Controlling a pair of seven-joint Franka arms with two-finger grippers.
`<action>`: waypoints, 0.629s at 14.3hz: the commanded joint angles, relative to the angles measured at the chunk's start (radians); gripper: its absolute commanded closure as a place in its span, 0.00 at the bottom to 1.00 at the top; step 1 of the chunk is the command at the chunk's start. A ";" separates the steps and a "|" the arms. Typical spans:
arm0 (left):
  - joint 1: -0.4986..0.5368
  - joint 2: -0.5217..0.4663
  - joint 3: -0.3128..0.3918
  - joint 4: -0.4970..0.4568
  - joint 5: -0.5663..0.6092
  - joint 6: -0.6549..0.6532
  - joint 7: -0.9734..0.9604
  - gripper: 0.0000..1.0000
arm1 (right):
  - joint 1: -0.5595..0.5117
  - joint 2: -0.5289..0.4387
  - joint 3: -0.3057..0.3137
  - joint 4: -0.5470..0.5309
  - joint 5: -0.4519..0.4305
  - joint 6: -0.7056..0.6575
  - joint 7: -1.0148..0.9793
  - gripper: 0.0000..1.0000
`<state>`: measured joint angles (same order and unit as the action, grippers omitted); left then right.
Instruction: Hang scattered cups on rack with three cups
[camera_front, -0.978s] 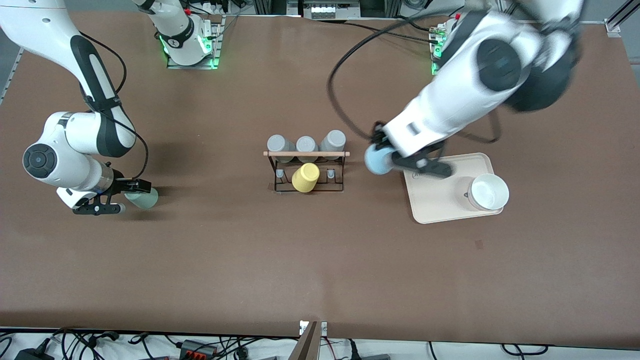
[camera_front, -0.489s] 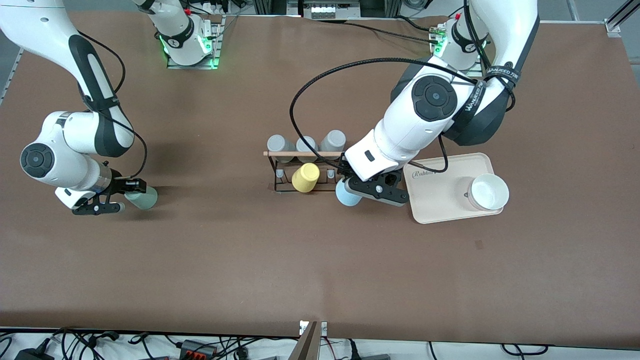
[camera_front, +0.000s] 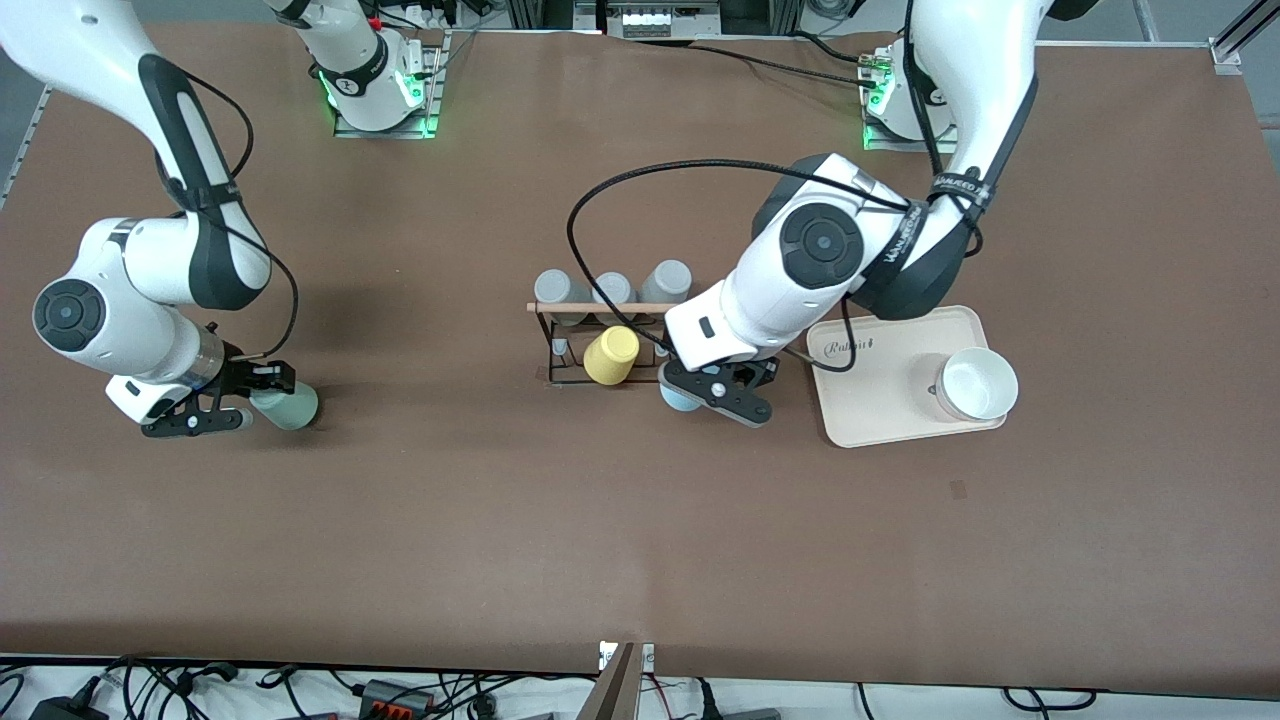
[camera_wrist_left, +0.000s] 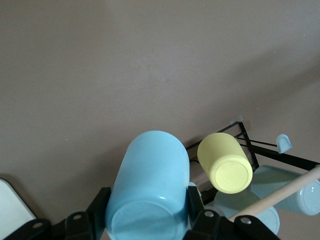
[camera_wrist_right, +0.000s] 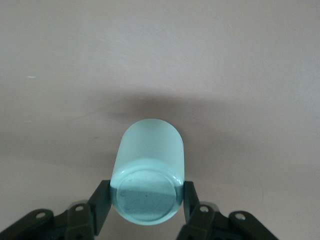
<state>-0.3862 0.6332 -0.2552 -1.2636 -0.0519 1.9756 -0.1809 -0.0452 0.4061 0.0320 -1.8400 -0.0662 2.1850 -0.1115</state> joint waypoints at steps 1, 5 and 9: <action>-0.022 0.002 0.002 0.013 -0.008 -0.047 0.031 1.00 | 0.053 -0.006 0.000 0.140 0.003 -0.183 0.083 0.73; -0.034 -0.003 0.002 0.010 -0.008 -0.116 0.034 1.00 | 0.134 -0.007 0.000 0.244 0.087 -0.307 0.203 0.73; -0.037 0.020 0.002 0.006 -0.008 -0.118 0.037 1.00 | 0.215 -0.009 0.000 0.332 0.106 -0.402 0.338 0.73</action>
<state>-0.4203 0.6400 -0.2571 -1.2653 -0.0518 1.8688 -0.1697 0.1350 0.3875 0.0373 -1.5704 0.0274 1.8433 0.1628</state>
